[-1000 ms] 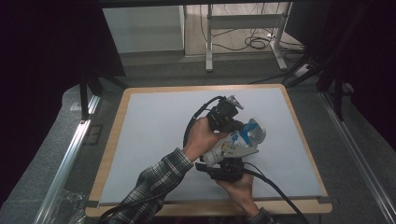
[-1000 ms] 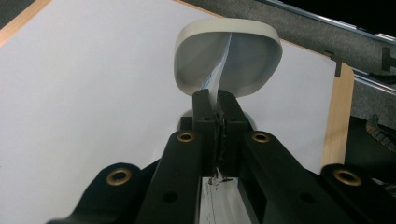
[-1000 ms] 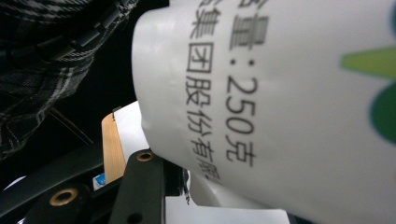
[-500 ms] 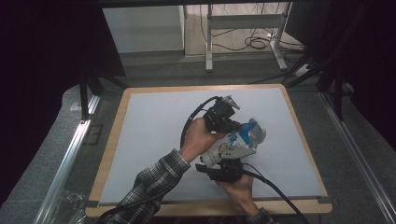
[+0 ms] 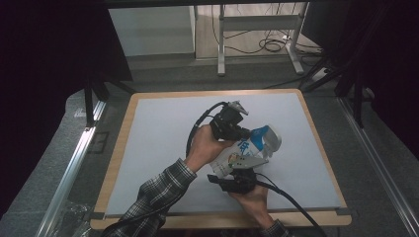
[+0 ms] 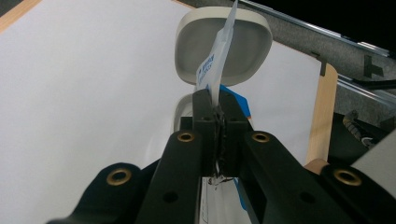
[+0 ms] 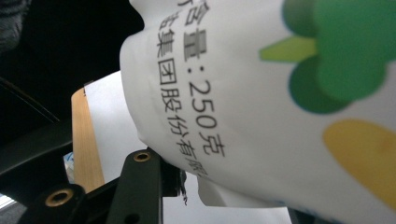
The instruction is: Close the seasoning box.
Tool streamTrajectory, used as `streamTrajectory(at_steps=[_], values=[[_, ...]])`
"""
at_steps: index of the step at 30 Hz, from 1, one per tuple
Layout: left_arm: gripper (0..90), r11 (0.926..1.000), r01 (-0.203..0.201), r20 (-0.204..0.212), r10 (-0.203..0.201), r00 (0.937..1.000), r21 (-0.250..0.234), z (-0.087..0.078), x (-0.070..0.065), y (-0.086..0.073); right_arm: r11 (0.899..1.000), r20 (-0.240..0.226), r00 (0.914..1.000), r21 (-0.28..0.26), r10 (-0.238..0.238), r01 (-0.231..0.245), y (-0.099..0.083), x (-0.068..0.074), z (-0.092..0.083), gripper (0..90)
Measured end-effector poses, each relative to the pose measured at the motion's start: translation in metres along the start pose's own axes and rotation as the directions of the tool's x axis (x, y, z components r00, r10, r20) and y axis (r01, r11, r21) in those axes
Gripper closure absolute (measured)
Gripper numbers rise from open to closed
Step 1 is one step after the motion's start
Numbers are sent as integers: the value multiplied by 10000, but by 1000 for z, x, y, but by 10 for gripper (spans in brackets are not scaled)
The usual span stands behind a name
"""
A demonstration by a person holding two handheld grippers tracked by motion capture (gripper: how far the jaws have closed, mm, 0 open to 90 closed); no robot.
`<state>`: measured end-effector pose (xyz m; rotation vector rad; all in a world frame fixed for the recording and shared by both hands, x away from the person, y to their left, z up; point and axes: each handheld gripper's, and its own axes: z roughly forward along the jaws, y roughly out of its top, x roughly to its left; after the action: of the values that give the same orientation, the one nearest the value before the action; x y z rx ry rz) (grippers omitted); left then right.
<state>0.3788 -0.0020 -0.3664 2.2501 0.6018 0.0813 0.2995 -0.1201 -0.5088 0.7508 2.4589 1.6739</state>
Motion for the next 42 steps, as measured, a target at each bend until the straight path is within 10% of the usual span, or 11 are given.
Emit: streamTrajectory(at_steps=[42], values=[[890, 9982, 474, 724, -446, 9964, -362, -29, 18, -28, 9953, 932, 9944, 872, -495, 414, -10, -12, 7, 564]])
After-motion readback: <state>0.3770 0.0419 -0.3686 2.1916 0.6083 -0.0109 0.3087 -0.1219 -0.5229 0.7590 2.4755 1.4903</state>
